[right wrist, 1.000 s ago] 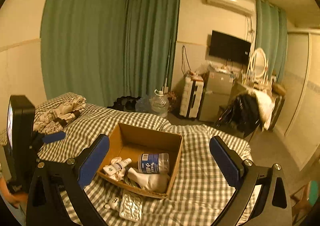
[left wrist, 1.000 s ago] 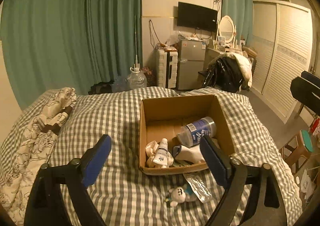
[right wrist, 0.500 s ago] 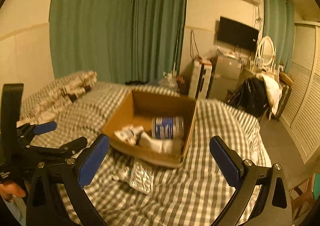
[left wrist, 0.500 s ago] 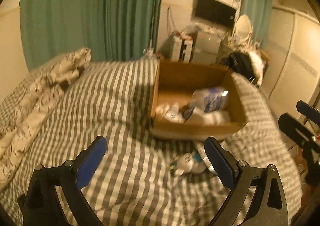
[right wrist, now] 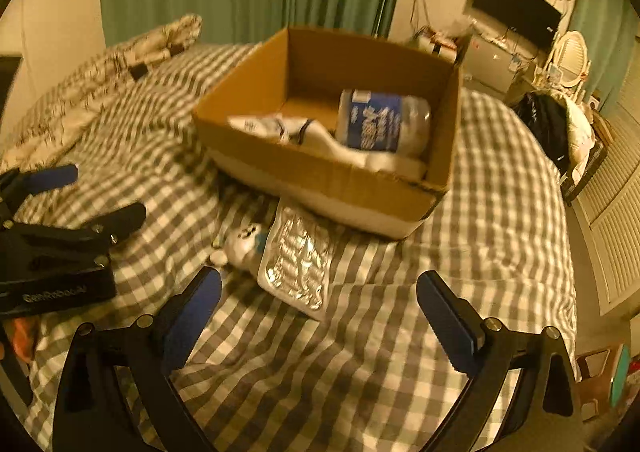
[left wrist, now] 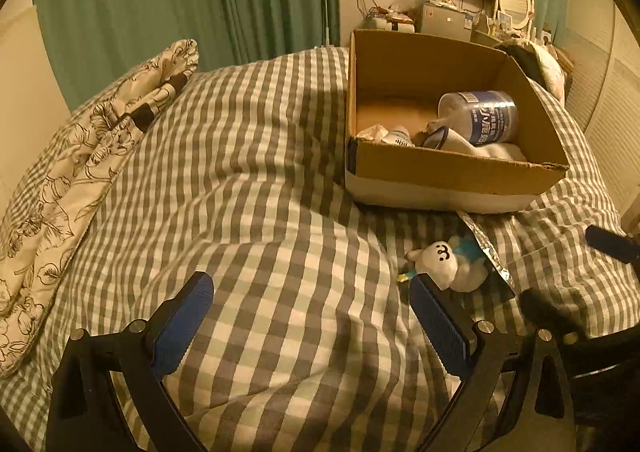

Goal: Organize objects
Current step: 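Grasp the foil blister pack with the right tool, then grasp the white bear toy with the left tool while the right tool holds the foil pack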

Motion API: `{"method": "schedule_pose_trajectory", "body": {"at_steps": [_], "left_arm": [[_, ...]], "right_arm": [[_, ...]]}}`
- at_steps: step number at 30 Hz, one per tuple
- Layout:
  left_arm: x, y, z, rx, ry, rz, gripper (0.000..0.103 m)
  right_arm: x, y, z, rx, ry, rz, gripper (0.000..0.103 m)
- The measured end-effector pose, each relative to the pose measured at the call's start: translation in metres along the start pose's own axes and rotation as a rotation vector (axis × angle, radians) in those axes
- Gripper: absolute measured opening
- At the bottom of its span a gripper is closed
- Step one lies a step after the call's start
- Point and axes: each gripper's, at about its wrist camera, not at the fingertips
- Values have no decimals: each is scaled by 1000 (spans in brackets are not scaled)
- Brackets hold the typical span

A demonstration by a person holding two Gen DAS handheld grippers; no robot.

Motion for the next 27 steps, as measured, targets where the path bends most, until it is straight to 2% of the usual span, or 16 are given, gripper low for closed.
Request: {"method": "schedule_pose_trajectory", "body": {"at_steps": [3, 4, 5, 6, 8, 9, 12, 13, 19, 27], "left_arm": [[-3, 2, 2, -10, 12, -13, 101], [-3, 1, 2, -11, 17, -18, 101], [-5, 1, 3, -13, 22, -24, 101], [-5, 1, 3, -15, 25, -27, 101], [-7, 1, 4, -20, 31, -34, 101], [-7, 1, 4, -21, 33, -37, 101], [-6, 2, 5, -24, 39, -36, 101], [-6, 2, 6, -28, 41, -33, 101], [1, 3, 7, -34, 53, -7, 101], [20, 5, 4, -38, 73, 36, 101]], "right_arm": [[-11, -1, 15, -67, 15, -45, 95], [-15, -2, 20, -90, 18, -61, 88], [-19, -2, 27, -114, 22, -81, 76], [-24, -3, 34, -142, 23, -99, 71], [-29, -6, 50, -195, 26, -119, 51], [-29, -7, 56, -214, 31, -116, 47], [-25, -10, 58, -208, 31, -87, 28], [-22, -10, 57, -200, 21, -78, 18], [-13, -8, 45, -154, 11, -40, 9], [1, 10, -19, -13, 6, -2, 7]]}}
Point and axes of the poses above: each gripper's, at about its wrist camera, not at the fingertips, and z roughly the way its jaws point, x to its right, y to its underside, and after that the axes turned 7 degrees about -x, right-handed
